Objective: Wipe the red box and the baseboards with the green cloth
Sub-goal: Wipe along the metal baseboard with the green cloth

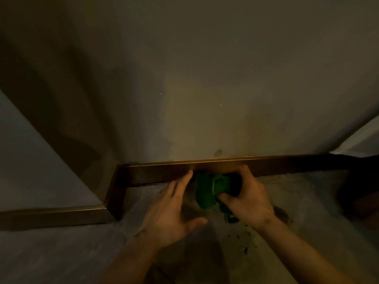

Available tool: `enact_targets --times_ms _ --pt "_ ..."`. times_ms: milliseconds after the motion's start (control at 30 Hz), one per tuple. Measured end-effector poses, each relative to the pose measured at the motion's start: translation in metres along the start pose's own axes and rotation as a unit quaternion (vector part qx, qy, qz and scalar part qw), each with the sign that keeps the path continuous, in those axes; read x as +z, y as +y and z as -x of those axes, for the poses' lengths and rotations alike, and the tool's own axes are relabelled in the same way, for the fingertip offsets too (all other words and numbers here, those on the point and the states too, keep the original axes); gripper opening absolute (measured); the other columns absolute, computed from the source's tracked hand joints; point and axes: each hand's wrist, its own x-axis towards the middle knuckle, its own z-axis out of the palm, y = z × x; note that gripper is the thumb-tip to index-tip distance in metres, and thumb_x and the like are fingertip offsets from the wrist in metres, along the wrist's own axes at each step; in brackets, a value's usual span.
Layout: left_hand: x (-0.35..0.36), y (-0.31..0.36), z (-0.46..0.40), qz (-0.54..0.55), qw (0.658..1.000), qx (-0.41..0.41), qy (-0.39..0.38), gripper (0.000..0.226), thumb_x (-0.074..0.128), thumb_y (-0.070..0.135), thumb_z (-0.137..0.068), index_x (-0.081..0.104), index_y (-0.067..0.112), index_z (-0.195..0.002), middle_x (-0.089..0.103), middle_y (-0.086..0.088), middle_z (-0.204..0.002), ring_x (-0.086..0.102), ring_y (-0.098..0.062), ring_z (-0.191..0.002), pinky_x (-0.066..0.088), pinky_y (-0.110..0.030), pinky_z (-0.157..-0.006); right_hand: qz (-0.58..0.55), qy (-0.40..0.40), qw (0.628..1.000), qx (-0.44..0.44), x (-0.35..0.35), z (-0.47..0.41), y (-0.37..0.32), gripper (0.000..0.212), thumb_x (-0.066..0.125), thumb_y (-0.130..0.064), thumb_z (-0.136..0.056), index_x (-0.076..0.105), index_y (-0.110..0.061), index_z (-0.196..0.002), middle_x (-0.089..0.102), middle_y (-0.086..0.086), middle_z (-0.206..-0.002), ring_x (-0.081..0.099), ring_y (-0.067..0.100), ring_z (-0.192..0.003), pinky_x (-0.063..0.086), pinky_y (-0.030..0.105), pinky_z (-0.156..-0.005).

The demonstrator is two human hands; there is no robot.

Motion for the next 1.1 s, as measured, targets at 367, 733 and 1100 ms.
enact_targets --times_ms 367,733,1100 --pt "-0.043 0.016 0.013 -0.049 0.997 0.047 0.023 0.052 0.071 0.024 -0.079 0.047 0.039 -0.123 0.067 0.011 -0.121 0.063 -0.015 -0.112 0.052 -0.035 -0.086 -0.168 -0.222 0.960 -0.039 0.020 0.025 -0.031 0.063 0.091 -0.014 -0.065 0.058 -0.029 -0.117 0.070 -0.009 -0.108 0.066 0.001 -0.102 0.052 0.015 -0.081" --pt "-0.072 0.016 0.029 -0.174 0.982 0.034 0.063 0.048 0.076 0.035 -0.080 0.046 0.041 -0.117 0.065 0.011 -0.112 0.062 -0.016 -0.101 0.035 -0.028 -0.076 0.018 -0.120 0.968 -0.217 0.032 0.026 -0.050 0.052 0.086 -0.013 -0.073 0.063 -0.029 -0.117 0.063 -0.005 -0.111 0.061 0.005 -0.102 0.053 0.028 -0.088" --pt "-0.087 0.030 0.026 -0.244 0.968 0.031 0.045 0.047 0.073 0.040 -0.080 0.045 0.037 -0.119 0.064 0.008 -0.113 0.059 -0.018 -0.106 0.043 -0.033 -0.090 0.036 -0.118 0.962 -0.243 0.024 0.021 -0.057 0.056 0.080 -0.007 -0.073 0.060 -0.030 -0.120 0.061 -0.006 -0.116 0.061 0.012 -0.104 0.053 0.036 -0.090"
